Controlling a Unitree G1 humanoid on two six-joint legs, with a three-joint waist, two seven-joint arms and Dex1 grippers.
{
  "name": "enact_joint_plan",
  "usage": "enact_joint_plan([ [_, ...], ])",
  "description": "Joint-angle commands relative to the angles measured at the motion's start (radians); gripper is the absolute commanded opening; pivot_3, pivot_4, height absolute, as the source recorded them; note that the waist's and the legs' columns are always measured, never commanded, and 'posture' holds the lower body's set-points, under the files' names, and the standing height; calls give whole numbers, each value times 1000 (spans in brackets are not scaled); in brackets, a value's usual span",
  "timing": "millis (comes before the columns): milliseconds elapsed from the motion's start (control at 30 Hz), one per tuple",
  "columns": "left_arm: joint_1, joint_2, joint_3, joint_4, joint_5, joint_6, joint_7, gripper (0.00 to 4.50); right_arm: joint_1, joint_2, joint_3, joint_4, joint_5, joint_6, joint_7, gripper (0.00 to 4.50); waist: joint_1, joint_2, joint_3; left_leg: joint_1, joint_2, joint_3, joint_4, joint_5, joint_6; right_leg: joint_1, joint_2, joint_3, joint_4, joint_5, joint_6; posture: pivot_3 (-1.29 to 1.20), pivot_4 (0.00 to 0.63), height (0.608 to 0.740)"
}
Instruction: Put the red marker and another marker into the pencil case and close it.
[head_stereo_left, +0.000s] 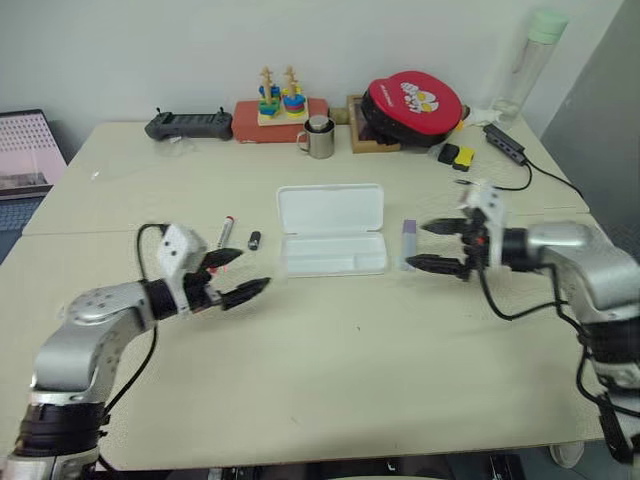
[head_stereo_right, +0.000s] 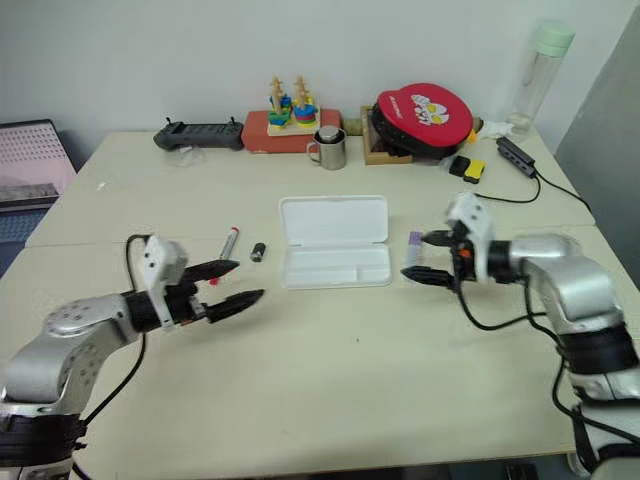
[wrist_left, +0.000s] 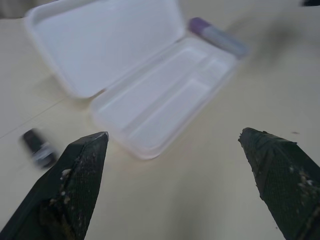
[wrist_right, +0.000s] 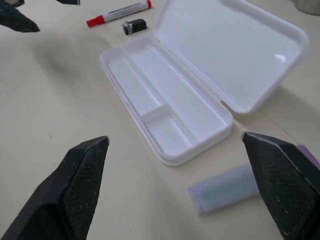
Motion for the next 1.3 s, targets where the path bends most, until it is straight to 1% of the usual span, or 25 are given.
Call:
enact_joint_plan([
  [33,-28,2,-81,-62,5,-11,-56,4500,-66,41,108,56,-70,-47,64,4456,1,0,0,-1,0,0,0,0,0,-1,0,0,0,0,0,0,150,740],
  [167,-76,-15,-103,-30,27,-41,-54,4500,-121,102,207,162,-155,-79,87,4456,4,0,0,-3,-1,-1,1,0,0,-3,0,-1,0,0,0,0,150,740],
  [333,-103,-39,-103,8,44,-66,-41,4500,-158,151,256,274,-217,-114,117,4456,1,0,0,-2,-1,0,1,0,0,-3,0,-1,1,0,0,0,150,740],
  [400,-109,-52,-99,17,42,-68,-34,4500,-181,181,279,347,-266,-145,100,4456,1,0,0,-2,-1,0,1,0,0,-3,0,-1,1,0,0,0,150,740],
  [500,-108,-69,-95,18,45,-68,-16,4500,-217,223,286,414,-298,-173,102,3948,-1,0,0,-2,-1,0,1,0,0,-4,0,-1,1,0,0,0,150,740],
  [600,-104,-76,-93,14,47,-66,-5,4500,-227,239,281,437,-319,-196,116,3219,1,0,0,-2,-1,0,1,0,0,-4,0,-1,2,0,0,0,150,740],
  [667,-103,-79,-94,13,47,-67,1,4500,-228,244,278,446,-328,-204,120,2824,1,0,0,-2,-1,0,2,0,0,-4,0,-1,2,0,0,0,150,740],
  [967,-103,-84,-93,15,46,-73,11,4500,-206,245,267,405,-342,-204,147,424,-1,0,0,-2,-1,0,2,0,0,-4,0,-1,2,0,0,0,150,740],
  [1033,-103,-82,-92,19,45,-73,9,4500,-198,245,265,389,-342,-199,151,28,-1,0,0,-2,-1,0,2,0,0,-4,0,-1,2,0,0,0,150,740],
  [1167,-87,-73,-84,2,37,-65,6,4500,-178,240,263,333,-338,-196,162,28,-1,0,0,-2,-1,0,1,0,0,-4,0,-1,2,0,0,0,150,740],
  [1300,-29,-29,-58,-58,13,-38,-14,4500,-134,204,274,198,-324,-167,200,28,-2,0,0,-2,-1,0,1,0,0,-5,0,-1,2,0,0,0,150,740],
])
